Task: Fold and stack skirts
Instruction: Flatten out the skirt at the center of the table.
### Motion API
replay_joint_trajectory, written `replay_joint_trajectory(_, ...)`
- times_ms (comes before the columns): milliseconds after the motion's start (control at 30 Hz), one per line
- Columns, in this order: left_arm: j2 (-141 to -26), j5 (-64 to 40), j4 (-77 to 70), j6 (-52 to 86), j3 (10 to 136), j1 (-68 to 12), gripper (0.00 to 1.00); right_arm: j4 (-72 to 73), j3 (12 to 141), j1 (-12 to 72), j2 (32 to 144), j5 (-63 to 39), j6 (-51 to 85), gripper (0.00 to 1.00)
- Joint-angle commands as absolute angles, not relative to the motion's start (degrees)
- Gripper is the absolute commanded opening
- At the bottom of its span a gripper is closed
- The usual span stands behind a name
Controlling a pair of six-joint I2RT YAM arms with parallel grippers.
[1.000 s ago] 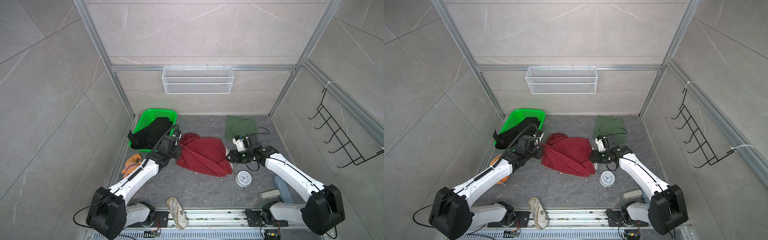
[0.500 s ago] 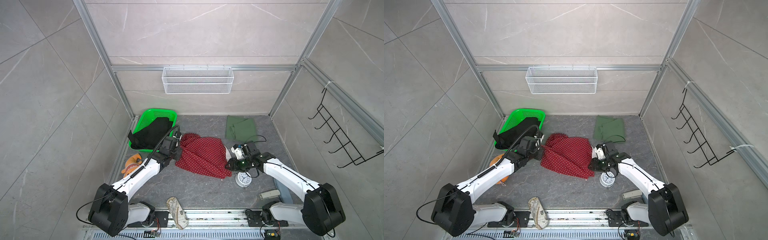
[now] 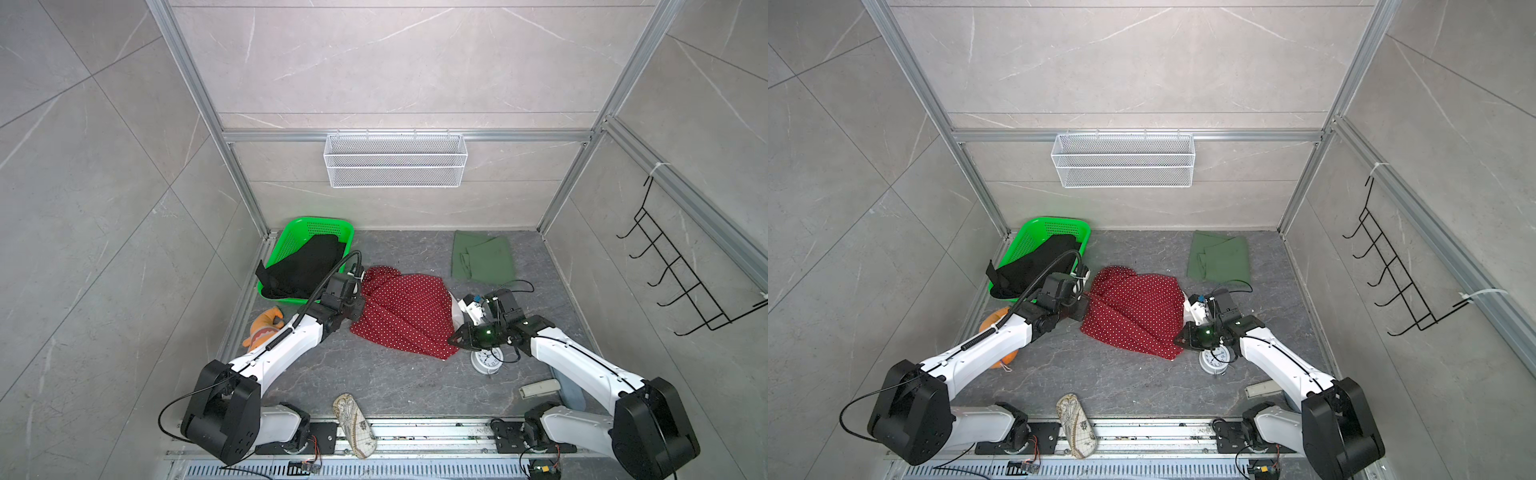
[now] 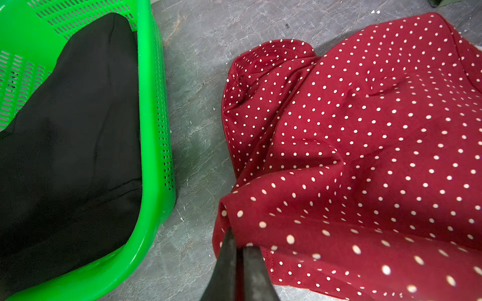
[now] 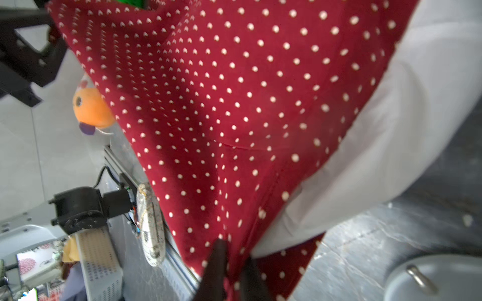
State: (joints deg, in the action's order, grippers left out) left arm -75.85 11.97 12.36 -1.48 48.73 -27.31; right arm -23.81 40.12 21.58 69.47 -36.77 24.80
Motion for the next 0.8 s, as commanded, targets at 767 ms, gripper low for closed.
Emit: replay_joint_trajectory(767, -83.41, 1.43, 24.31, -7.38, 92.96, -19.69, 0.00, -42.44, 100.75, 20.30, 79.05, -12.40, 13.80, 0.00)
